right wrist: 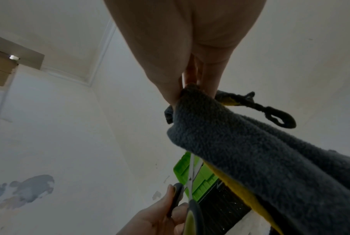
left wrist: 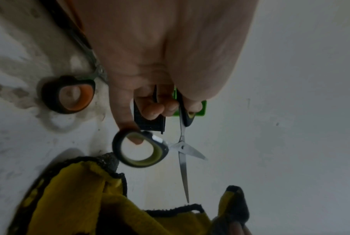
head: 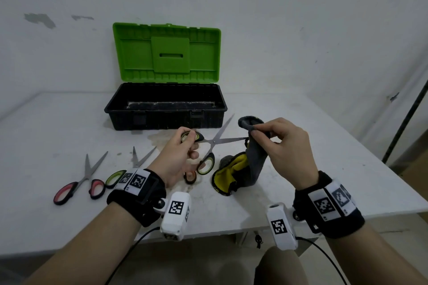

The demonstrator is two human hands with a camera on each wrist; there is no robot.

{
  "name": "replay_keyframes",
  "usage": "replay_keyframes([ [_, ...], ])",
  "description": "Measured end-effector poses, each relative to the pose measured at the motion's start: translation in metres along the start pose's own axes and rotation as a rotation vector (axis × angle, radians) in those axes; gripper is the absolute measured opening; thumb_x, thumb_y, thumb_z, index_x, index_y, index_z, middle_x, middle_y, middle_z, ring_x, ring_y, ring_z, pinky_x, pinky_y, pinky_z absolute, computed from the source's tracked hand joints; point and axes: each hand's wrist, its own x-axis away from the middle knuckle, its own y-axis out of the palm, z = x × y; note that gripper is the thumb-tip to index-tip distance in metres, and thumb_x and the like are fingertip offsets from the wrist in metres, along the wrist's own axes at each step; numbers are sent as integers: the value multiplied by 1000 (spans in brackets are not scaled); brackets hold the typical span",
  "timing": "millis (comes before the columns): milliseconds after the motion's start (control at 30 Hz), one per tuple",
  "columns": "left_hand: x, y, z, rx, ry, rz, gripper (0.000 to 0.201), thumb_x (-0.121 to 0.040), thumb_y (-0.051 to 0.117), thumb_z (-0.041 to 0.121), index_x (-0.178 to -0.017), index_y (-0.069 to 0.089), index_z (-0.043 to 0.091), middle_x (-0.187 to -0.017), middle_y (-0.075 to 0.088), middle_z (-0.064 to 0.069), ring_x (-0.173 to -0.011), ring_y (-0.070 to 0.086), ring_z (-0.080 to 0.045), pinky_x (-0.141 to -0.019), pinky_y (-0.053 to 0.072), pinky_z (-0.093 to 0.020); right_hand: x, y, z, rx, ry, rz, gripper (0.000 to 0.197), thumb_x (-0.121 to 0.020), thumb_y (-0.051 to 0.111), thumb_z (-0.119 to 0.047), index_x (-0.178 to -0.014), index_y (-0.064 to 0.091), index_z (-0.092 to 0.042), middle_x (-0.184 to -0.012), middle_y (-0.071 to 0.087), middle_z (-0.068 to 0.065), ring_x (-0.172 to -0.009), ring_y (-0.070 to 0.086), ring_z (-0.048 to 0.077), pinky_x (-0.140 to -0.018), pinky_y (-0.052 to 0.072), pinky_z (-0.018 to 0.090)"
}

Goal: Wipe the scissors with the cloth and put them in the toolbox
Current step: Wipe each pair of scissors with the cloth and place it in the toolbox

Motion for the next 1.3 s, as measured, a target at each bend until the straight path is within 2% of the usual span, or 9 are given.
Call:
replay_keyframes([
  [100,-2,1,-4,-4,10,16,22,-107,42,35,-95,52,19,-74,45,2,-62,45,-14,-58,35,-33,0,2,-5,13,-21,3,10,-84,72,-18,-88,76,-27,-84,65,-7,-81,62,10,-63,53,27],
  [300,-1,6,-2,35,23,34,21,-108,40,27,-98,51,13,-74,53,-4,-61,50,-17,-53,51,-32,0,10,-7,93,15,-58,14,-82,72,-19,-94,76,-23,-88,65,-10,-82,62,5,-70,52,24],
  [367,-2,5,-3,-3,46,54,21,-108,41,26,-100,53,11,-78,56,-7,-59,51,-16,-52,50,-31,3,14,-9,124,-27,-65,15,-82,72,-19,-96,76,-21,-88,66,-9,-81,62,6,-70,53,25],
  [467,-4,7,-5,-50,93,109,22,-108,41,28,-100,54,12,-79,60,-9,-59,50,-15,-50,46,-31,7,24,-11,184,-83,-74,16,-83,73,-21,-99,76,-19,-91,64,-8,-80,59,6,-71,49,17],
  [600,-8,8,-10,-36,102,194,20,-108,42,27,-102,55,14,-79,66,-11,-57,48,-11,-45,35,-25,11,31,-12,155,-32,-105,19,-83,73,-24,-101,76,-20,-94,61,-9,-81,58,4,-71,49,15],
  [800,-8,0,-6,23,55,170,21,-107,45,25,-96,57,11,-75,58,-9,-52,42,-8,-39,28,-19,6,12,-12,9,23,39,10,-83,73,-14,-89,76,-22,-89,63,-7,-85,60,4,-64,47,9],
  [1000,-10,-4,-8,47,66,158,19,-103,53,28,-95,60,13,-71,41,2,-53,32,-6,-40,27,-17,6,7,-13,-56,35,47,11,-84,73,-10,-89,76,-19,-91,64,-4,-86,61,6,-62,45,7],
  [1100,-11,-4,-10,28,55,225,30,-98,62,32,-105,67,3,-66,45,6,-48,32,-5,-42,29,-17,9,7,-15,-70,16,38,12,-84,72,-9,-90,76,-19,-90,64,-3,-86,61,7,-62,46,7],
  [1300,-10,-3,-7,159,8,214,21,-96,66,23,-92,73,5,-65,45,4,-48,28,-6,-41,23,-16,10,6,-12,-76,12,44,12,-84,72,-8,-90,76,-18,-90,64,-3,-86,61,8,-62,47,9],
])
